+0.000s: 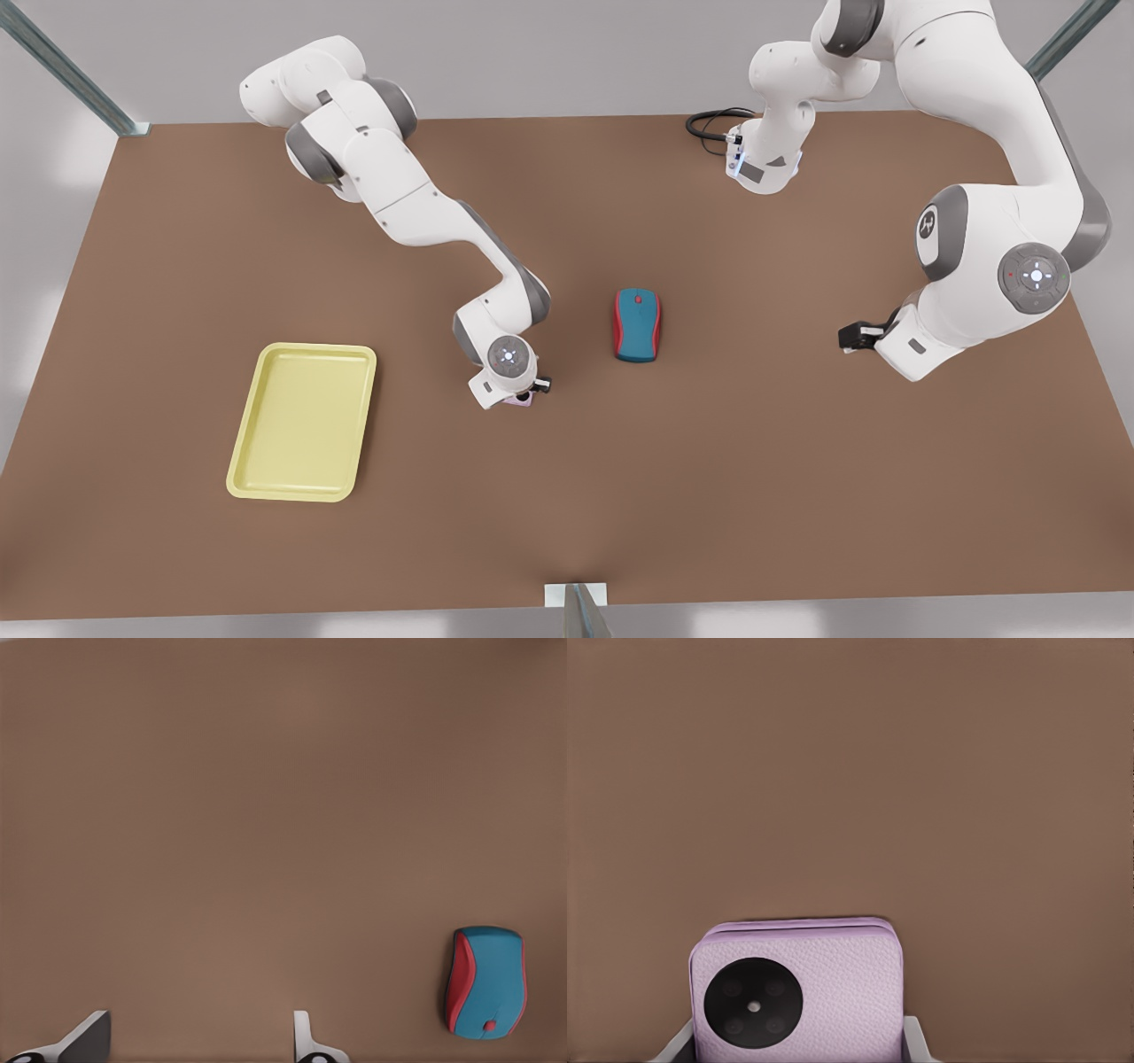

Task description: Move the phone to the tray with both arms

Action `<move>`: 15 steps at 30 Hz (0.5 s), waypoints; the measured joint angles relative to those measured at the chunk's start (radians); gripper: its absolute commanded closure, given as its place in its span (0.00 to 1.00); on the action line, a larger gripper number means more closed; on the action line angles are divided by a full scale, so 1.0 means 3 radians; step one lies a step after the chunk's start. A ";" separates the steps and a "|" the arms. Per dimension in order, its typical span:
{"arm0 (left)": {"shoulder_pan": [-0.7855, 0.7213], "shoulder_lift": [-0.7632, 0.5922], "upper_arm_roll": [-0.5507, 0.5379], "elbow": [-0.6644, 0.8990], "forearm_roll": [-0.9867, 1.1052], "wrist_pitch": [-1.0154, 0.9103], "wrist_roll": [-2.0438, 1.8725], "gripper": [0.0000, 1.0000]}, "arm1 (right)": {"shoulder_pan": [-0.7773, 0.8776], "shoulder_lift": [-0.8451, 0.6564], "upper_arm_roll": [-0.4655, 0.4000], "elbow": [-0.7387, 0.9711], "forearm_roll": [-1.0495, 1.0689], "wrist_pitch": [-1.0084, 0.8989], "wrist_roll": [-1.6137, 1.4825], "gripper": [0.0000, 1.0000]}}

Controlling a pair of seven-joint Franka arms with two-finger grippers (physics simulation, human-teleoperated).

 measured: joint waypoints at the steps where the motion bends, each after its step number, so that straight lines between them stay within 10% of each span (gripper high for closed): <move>1: 0.0000 0.0000 0.0001 0.0001 -0.0001 0.0000 0.0001 0.00 | -0.0002 -0.0017 0.0000 -0.0006 0.0004 0.0001 -0.0007 0.32; 15: 0.0000 0.0001 0.0003 0.0004 -0.0013 0.0005 0.0009 0.00 | -0.1040 -0.0948 -0.0431 -0.1137 -0.0016 -0.0005 -0.0657 0.32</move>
